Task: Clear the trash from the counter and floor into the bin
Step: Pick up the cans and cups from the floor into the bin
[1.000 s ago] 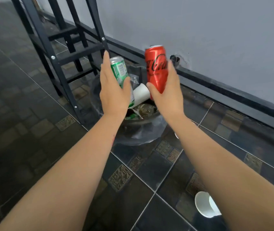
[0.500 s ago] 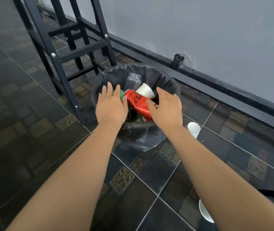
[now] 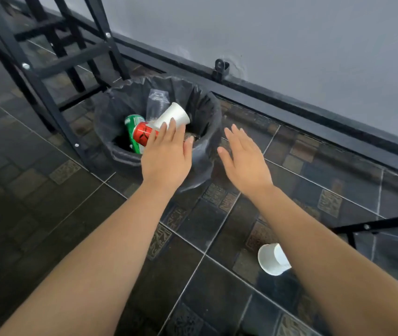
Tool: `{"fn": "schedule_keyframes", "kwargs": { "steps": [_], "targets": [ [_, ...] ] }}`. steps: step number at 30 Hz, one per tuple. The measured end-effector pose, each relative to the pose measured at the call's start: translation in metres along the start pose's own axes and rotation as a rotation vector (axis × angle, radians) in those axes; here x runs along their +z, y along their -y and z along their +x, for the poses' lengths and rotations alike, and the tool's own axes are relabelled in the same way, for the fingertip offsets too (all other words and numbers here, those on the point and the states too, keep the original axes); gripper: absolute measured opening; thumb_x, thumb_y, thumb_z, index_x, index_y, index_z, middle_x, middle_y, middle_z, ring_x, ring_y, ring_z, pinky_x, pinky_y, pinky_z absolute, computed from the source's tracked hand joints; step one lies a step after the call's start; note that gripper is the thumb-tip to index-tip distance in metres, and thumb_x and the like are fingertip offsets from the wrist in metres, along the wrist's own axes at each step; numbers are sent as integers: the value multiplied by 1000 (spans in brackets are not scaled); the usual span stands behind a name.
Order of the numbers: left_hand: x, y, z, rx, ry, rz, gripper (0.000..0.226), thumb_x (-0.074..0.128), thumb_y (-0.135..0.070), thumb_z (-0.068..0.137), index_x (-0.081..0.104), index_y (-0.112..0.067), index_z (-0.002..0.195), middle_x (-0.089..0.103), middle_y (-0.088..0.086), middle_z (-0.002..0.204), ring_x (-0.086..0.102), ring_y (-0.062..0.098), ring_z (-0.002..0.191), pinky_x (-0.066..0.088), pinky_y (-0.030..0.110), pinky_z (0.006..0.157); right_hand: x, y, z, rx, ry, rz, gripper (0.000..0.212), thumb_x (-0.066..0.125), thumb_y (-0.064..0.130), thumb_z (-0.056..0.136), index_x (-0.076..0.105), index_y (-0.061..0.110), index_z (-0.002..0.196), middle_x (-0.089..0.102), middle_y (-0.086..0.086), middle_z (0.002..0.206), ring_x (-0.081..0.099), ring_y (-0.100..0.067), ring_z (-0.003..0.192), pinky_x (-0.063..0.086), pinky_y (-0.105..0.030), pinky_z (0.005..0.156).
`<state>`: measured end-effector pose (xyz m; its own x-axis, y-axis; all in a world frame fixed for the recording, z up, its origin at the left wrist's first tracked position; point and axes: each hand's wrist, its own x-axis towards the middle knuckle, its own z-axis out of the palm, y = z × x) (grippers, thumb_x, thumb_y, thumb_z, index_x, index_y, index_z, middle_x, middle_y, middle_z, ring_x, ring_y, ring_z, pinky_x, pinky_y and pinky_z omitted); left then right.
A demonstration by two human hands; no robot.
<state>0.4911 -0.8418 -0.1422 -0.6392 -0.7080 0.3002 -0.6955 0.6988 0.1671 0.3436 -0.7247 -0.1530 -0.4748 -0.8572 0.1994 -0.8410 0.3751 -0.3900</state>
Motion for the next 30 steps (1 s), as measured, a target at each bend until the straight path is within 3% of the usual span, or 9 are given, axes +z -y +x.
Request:
{"fn": "schedule_keyframes", "kwargs": {
  "steps": [2, 7, 12, 14, 16, 20, 24, 30],
  "targets": [
    [11, -27, -7, 100, -13, 15, 59, 23, -39, 103, 50, -6, 143, 48, 17, 149, 41, 32, 141, 26, 47, 118, -8, -18, -21, 46, 18, -13, 56, 34, 43, 103, 27, 17, 153, 21, -3, 161, 16, -19, 149, 12, -34, 121],
    [36, -92, -27, 260, 91, 69, 57, 27, -37, 107, 25, -8, 156, 21, 13, 163, 14, 27, 152, 5, 44, 124, -16, -62, -84, 147, 127, -54, 61, 40, 51, 99, 30, 20, 151, 24, -3, 160, 29, -25, 145, 23, -40, 119],
    [69, -134, -53, 235, 257, -11, 59, 23, -38, 106, 17, -9, 158, 14, 11, 165, 9, 24, 153, 2, 41, 124, -14, -99, -153, 280, 515, -193, 86, 44, 71, 86, 11, 31, 155, 4, 3, 164, 19, -26, 148, 18, -49, 116],
    [81, -140, -60, 206, 316, -26, 61, 21, -41, 106, 13, -10, 158, 10, 11, 166, 6, 23, 154, 2, 41, 124, -11, -107, -173, 345, 668, -224, 96, 56, 70, 80, 7, 34, 154, 4, 1, 164, 22, -30, 146, 27, -53, 112],
    [91, -142, -63, 181, 359, -34, 63, 21, -43, 106, 11, -9, 158, 9, 11, 166, 5, 23, 154, 2, 41, 124, -7, -113, -183, 378, 746, -227, 92, 63, 60, 81, 13, 32, 153, 16, -3, 161, 36, -34, 138, 39, -49, 105],
    [105, -137, -57, 149, 405, -28, 65, 25, -43, 105, 8, -9, 158, 8, 12, 166, 5, 25, 154, 4, 42, 124, -7, -122, -174, 475, 625, -102, 66, 64, 45, 85, 32, 26, 140, 48, -8, 138, 56, -35, 116, 45, -41, 91],
    [115, -131, -37, 138, 427, -29, 70, 36, -42, 104, 5, -13, 159, 6, 12, 166, 7, 26, 153, 7, 42, 124, -7, -129, -144, 542, 442, -39, 67, 63, 42, 86, 28, 23, 141, 49, -9, 139, 57, -37, 115, 46, -42, 90],
    [138, -133, 10, 116, 438, -65, 75, 52, -40, 98, 11, -23, 158, 3, 13, 166, 10, 31, 152, 14, 44, 122, 8, -140, -80, 528, 243, -80, 55, 62, 42, 86, 35, 16, 126, 54, -10, 127, 56, -37, 110, 47, -42, 81]
  ]
}}
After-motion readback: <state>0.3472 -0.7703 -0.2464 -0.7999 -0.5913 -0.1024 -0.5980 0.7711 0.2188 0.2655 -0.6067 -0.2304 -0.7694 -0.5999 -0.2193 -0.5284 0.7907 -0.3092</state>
